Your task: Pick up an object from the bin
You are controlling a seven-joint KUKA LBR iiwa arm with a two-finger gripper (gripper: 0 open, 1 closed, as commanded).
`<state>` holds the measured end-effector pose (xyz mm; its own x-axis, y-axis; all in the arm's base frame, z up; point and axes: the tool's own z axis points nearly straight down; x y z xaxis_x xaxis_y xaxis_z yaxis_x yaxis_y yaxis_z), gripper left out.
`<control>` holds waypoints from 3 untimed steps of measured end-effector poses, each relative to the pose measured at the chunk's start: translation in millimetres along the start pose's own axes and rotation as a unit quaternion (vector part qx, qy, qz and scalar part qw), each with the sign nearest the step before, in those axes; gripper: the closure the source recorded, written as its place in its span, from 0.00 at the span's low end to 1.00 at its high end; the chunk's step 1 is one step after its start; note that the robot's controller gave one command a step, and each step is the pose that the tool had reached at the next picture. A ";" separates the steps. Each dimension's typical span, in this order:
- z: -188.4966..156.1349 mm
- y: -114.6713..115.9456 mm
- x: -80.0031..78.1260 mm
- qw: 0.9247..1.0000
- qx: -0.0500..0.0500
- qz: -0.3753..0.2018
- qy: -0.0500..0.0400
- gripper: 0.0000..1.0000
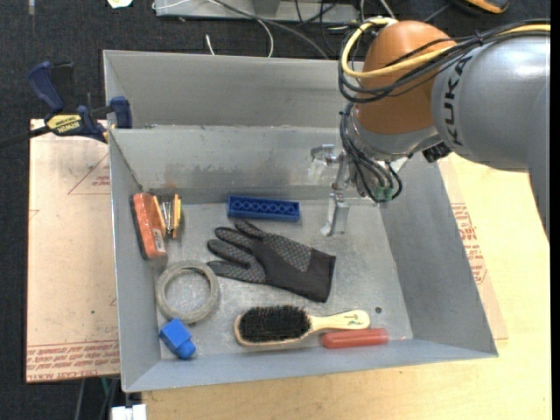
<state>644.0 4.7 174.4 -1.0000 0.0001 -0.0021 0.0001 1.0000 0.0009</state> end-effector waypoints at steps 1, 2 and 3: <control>46.4 18.5 19.2 0.999 0.000 0.037 -0.002 0.00; 70.5 30.7 50.1 0.999 -0.001 0.045 -0.002 0.00; 65.6 34.1 68.4 1.000 0.000 0.014 -0.001 0.00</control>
Offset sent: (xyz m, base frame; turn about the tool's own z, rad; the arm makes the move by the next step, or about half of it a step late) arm -0.0995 0.0455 -0.0917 0.0311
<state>575.8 38.9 108.6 -0.9996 0.0282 -0.0033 0.0282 0.9996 0.0016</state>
